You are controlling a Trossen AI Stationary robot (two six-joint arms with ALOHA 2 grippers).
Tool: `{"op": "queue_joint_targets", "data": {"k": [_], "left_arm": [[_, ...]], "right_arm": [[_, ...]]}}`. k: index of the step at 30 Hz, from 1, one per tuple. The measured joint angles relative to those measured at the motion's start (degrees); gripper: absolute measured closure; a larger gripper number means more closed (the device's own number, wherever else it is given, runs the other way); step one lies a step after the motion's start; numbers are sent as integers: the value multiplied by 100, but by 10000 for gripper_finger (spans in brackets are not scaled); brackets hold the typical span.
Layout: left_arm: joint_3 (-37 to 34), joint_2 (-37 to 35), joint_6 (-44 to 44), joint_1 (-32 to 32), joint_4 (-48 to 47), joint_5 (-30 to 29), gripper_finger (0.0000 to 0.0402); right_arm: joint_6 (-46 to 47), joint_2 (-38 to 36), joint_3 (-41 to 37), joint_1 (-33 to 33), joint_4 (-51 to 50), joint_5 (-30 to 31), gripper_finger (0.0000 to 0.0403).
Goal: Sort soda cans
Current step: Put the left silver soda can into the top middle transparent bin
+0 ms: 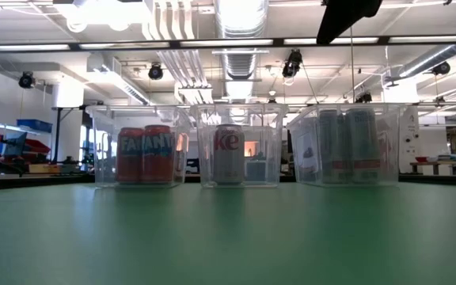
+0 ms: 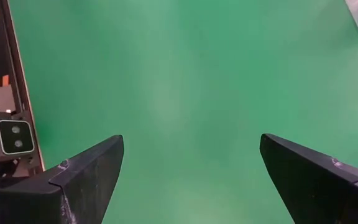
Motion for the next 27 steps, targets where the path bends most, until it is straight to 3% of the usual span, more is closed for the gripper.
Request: {"op": "queue_joint_targets", "data": {"k": [13,27], "left_arm": [[-940,-112,354,15,1014,690,43],[-1918,-132,638,41,2116,749,43]], "right_arm": [[-245,-92,9,-74,72,-193,30],[-62,-87,9,-130,94,-362,30]]}}
